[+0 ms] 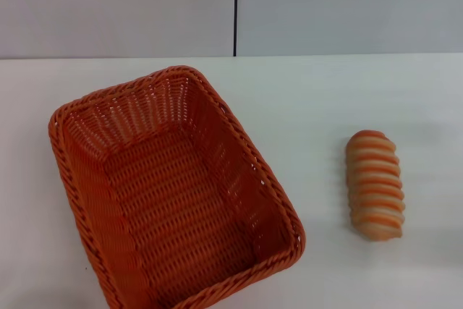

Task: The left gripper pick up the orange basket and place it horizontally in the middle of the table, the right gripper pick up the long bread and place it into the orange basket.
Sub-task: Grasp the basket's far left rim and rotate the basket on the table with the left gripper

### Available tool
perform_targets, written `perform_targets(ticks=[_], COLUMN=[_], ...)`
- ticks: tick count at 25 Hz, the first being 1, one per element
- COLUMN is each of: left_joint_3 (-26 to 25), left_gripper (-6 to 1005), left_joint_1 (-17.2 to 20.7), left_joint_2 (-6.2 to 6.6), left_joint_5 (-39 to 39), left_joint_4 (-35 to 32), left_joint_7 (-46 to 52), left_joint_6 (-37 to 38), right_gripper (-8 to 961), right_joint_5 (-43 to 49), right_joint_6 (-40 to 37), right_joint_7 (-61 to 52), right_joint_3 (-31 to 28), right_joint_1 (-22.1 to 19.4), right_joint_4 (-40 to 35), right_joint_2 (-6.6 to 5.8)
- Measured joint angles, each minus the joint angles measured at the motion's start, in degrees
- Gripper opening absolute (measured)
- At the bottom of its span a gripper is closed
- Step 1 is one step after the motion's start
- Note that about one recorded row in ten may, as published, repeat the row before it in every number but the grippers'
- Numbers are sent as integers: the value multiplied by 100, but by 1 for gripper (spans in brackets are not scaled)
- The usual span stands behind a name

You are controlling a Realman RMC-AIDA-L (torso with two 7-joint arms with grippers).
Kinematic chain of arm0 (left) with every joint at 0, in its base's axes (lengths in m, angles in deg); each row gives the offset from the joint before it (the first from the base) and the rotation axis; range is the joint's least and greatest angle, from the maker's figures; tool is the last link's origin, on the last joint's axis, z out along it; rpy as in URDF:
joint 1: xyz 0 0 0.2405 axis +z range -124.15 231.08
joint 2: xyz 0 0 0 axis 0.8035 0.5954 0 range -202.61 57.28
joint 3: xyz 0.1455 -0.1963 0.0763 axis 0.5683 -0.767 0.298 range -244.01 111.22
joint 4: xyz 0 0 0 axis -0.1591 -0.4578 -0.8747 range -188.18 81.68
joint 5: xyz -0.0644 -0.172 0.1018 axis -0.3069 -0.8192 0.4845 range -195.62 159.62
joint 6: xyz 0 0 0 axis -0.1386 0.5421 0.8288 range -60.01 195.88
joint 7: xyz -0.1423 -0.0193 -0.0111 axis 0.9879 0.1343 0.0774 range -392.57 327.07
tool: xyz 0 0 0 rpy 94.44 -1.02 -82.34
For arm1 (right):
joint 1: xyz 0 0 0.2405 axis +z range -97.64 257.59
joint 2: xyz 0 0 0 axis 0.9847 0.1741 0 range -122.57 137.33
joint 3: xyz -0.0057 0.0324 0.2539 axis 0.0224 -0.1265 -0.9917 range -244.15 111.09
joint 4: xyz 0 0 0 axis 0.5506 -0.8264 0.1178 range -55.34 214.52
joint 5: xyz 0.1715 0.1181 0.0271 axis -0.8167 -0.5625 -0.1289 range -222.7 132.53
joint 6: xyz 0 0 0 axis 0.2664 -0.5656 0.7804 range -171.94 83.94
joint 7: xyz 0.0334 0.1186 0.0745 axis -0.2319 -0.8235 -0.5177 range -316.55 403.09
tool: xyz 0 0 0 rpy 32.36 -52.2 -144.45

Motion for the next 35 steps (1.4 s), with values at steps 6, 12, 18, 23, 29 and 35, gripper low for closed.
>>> perform_targets(ticks=[6, 12, 18, 23, 29, 35], left_joint_3=[1151, 2203, 4142, 5547, 6682, 7044], left_gripper=[843, 842, 841, 841, 839, 833], left_joint_1=[-141, -391, -608, -1219, -1748, -2009], left_joint_2=[-8, -10, -9, -8, -31, -55], left_joint_5=[333, 1000, 2462, 4028, 5427, 5870], left_joint_4=[-2130, -3850, -5618, -6131, -6153, -5933], left_joint_7=[1964, 3208, 4451, 5256, 5574, 5640], left_joint_6=[-85, -383, -1508, -1831, -1671, -1625], right_gripper=[697, 697, 697, 697, 697, 697], right_joint_5=[59, 64, 91, 144, 148, 149], right_joint_6=[-2, 34, -1, -32, -183, -185], right_joint_7=[-169, -173, -191, -503, -616, -618], right_joint_3=[0, -2, -3, -1, -40, -26], right_joint_1=[-13, -43, -57, -156, -399, -458], right_joint_4=[-173, -339, -363, -434, -538, -538], right_joint_2=[-9, -17, -19, -19, -24, -26])
